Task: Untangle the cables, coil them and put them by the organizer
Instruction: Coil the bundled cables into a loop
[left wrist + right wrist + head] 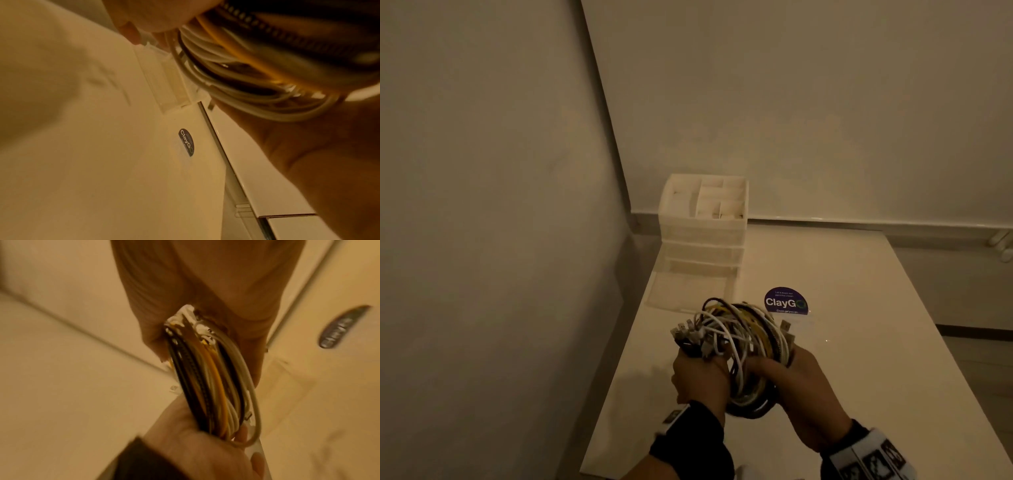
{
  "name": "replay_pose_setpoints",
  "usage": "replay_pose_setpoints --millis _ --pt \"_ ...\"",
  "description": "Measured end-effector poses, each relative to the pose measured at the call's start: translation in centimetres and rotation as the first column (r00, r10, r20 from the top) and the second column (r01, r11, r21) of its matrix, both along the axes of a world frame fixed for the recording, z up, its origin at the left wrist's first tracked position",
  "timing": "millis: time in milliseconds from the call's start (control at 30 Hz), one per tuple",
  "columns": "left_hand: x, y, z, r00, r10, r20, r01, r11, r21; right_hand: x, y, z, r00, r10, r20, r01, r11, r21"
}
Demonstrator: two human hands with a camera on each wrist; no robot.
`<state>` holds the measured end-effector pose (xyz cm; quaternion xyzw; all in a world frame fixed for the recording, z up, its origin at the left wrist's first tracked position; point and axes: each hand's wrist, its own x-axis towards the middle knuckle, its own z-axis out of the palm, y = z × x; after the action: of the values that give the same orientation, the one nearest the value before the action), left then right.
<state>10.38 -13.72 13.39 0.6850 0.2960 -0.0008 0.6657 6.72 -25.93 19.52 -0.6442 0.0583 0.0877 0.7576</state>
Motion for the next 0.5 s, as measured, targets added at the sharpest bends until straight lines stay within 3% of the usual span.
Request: replay_pose_setpoints --millis 67,133,200,233,300,367,500 --pt "0.1 0.8 0.4 0.994 -0.082 -0.073 0.094 0.978 0.185 0.0 -0.4 -0.2 0.997 -0.05 -0.056 0.054 0.996 0.075" --pt "0.2 1.3 1.1 0.957 -0.209 -0.202 0.275 0.875 0.398 0.0 -0.9 -0.5 0.995 -0.058 -0.086 0.069 0.989 0.131" --pt "0.4 1.7 1.8 0.934 -0.308 -0.18 0.356 0.807 0.471 0.3 -1.4 -1.0 0.991 -0.023 -0.132 0.051 0.976 0.21" --pt "0.6 1.9 1.8 0.932 -0.35 -0.098 0.357 0.828 0.433 0.5 -1.7 -1.4 0.987 -0.007 -0.163 0.048 0.967 0.249" --pt "1.0 2.4 1.8 0.904 -0.425 0.052 0.408 0.892 0.195 1.2 -2.1 -2.2 0.971 0.024 -0.237 0.05 0.952 0.302" --pt "1.4 2.7 1.5 0.877 -0.463 0.129 0.466 0.885 0.002 1.9 -2.5 -3.0 0.951 0.06 -0.302 0.049 0.94 0.338" --pt "2.5 3.2 1.6 0.82 -0.532 0.212 0.565 0.811 -0.15 3.6 -3.2 -4.3 0.895 0.141 -0.423 0.057 0.905 0.423"
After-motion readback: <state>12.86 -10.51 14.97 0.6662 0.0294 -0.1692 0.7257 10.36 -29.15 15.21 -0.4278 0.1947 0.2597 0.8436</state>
